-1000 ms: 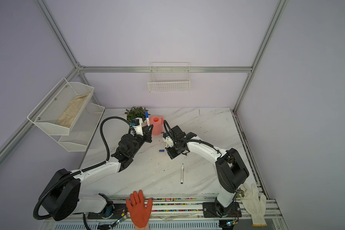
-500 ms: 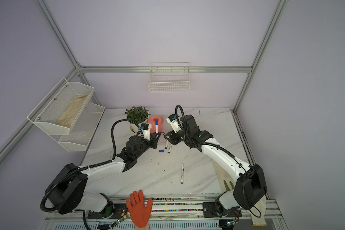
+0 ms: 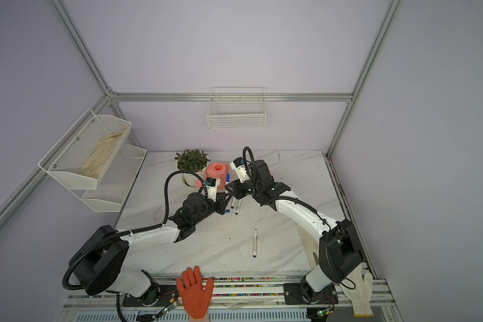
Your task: Insert the pens into the pen caps
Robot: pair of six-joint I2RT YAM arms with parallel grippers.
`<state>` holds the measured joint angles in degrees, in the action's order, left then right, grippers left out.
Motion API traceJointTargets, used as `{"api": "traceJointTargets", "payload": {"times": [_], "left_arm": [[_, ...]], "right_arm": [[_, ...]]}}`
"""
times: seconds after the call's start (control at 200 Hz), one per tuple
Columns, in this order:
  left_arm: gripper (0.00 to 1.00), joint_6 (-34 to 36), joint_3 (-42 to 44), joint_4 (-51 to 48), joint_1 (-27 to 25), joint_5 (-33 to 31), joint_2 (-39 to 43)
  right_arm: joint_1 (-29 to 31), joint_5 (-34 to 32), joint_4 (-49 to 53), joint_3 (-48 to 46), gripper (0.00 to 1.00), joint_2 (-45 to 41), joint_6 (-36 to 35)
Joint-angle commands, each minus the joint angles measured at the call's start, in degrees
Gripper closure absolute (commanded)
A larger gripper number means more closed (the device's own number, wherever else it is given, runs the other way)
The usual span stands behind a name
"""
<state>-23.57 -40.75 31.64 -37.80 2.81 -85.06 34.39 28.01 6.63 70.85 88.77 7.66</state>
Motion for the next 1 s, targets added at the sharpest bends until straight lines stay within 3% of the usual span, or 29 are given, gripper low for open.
{"api": "traceJointTargets", "payload": {"times": [0.0,0.995], "left_arm": [[1.00,-0.78,-0.54,2.27,-0.25,0.53,1.66],[1.00,-1.13,-2.14,3.16,-0.38,0.62,1.23]], "right_arm": [[-0.11,0.07,-3.08,0.20,0.71,-0.62,0.87],[-0.19,-0.73,-4.60,-1.31,0.75,2.35,2.14]]}}
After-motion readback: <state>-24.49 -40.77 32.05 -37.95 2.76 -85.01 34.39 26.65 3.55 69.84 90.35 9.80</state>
